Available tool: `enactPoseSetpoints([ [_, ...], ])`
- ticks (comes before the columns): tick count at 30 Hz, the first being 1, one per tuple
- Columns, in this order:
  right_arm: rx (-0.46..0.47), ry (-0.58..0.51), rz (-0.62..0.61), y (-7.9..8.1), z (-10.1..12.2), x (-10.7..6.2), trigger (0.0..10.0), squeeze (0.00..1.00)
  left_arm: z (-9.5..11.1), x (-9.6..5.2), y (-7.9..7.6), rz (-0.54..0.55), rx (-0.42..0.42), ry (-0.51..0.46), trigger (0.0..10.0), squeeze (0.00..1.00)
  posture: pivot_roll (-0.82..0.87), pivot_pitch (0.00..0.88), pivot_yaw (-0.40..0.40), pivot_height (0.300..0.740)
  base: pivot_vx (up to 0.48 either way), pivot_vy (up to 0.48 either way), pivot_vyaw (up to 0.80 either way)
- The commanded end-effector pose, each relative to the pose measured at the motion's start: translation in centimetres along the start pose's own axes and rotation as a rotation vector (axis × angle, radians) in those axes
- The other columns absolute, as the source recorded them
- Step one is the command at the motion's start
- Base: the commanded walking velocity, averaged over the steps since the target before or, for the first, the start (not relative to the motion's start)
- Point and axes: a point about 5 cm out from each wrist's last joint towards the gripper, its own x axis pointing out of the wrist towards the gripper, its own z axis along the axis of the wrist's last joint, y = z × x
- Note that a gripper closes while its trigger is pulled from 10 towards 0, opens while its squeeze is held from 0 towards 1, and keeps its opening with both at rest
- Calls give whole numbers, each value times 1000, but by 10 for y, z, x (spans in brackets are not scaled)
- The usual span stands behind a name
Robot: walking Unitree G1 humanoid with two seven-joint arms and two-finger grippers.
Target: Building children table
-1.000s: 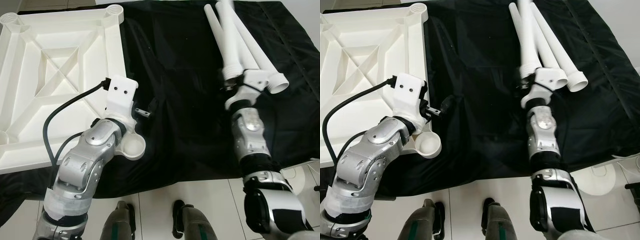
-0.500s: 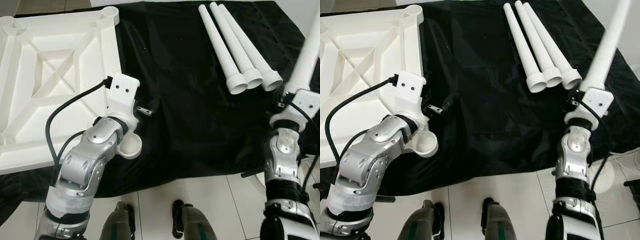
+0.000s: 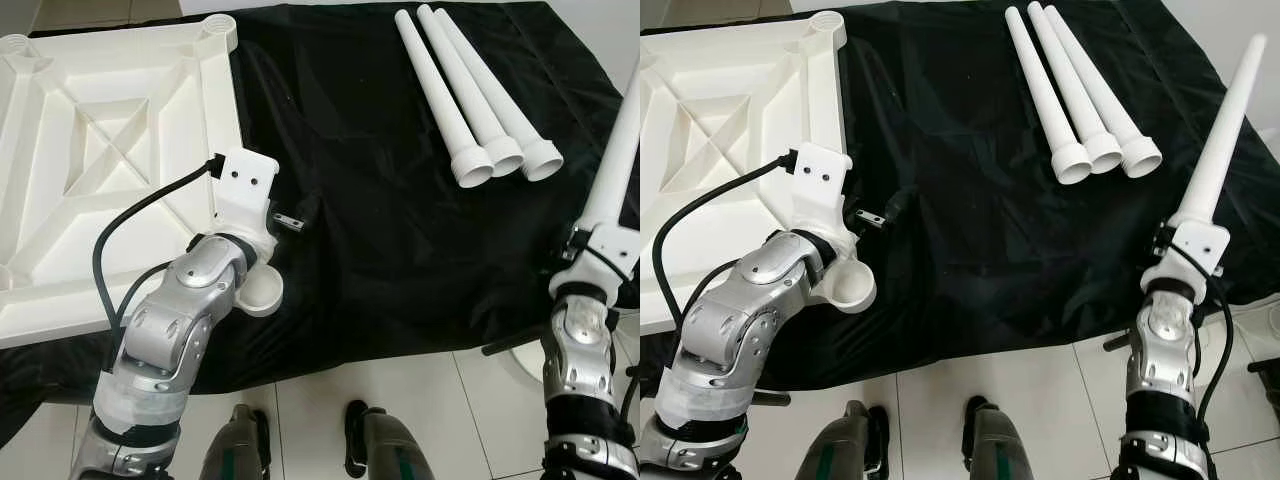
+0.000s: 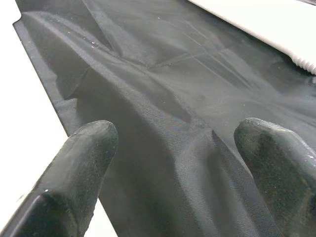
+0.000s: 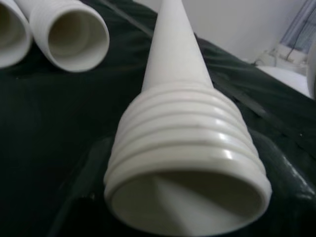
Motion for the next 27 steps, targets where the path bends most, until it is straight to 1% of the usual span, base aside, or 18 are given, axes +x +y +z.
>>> enactPoseSetpoints([
  [1,-20,87,26,-1,-18,-9,10000,0,-1,0,-2,-42,-6,-2,10000,0,-3,221,23,740,0,0,0],
  [5,-15,121,57,0,-24,-12,10000,0,-1,-1,-1,-42,-4,-1,10000,0,-2,223,27,740,0,0,0],
  [7,9,149,163,9,-27,-15,10000,0,-1,-1,-1,-42,-1,-1,10000,0,1,224,29,740,0,0,0],
  [8,9,149,163,9,-27,-15,10000,0,-1,-1,-1,-42,-1,-1,10000,0,1,224,29,740,0,0,0],
  [9,31,156,227,15,-26,-16,10000,0,0,-1,0,-42,-1,-2,10000,0,1,224,30,740,0,0,0],
  [10,31,156,227,15,-26,-16,10000,0,0,-1,0,-42,-1,-2,10000,0,1,224,30,740,0,0,0],
  [12,99,157,378,26,-19,-17,10000,0,1,0,1,-41,4,-5,10000,0,3,223,32,740,0,0,0],
  [14,99,157,378,26,-19,-17,10000,0,1,0,1,-41,4,-5,10000,0,3,223,32,740,0,0,0],
  [15,134,156,417,28,-15,-16,10000,0,2,0,1,-40,5,-7,10000,0,1,223,32,740,0,0,0],
  [17,134,156,417,28,-15,-16,10000,0,2,0,1,-40,5,-7,10000,0,1,223,32,740,0,0,0],
  [19,161,156,444,29,-11,-15,10000,0,3,0,1,-39,5,-11,10000,0,-1,224,32,740,0,0,0],
  [20,198,161,485,28,-4,-13,10000,0,4,1,2,-38,3,-16,10000,0,-4,224,29,740,0,0,0],
  [21,198,161,485,28,-4,-13,10000,0,4,1,2,-38,3,-16,10000,0,-4,224,29,740,0,0,0],
  [22,220,159,522,28,1,-12,10000,0,5,1,2,-37,2,-20,10000,0,-5,226,29,740,0,0,0],
  [23,220,159,522,28,1,-12,10000,0,5,1,2,-37,2,-20,10000,0,-5,226,29,740,0,0,0],
  [24,220,147,591,29,8,-13,10000,0,6,1,2,-35,0,-23,10000,0,-7,225,29,740,0,0,0],
  [26,220,147,591,29,8,-13,10000,0,6,1,2,-35,0,-23,10000,0,-7,225,29,740,0,0,0],
  [27,216,132,664,31,12,-16,10000,0,7,2,2,-33,-1,-26,10000,0,-7,226,28,740,0,0,0],
])
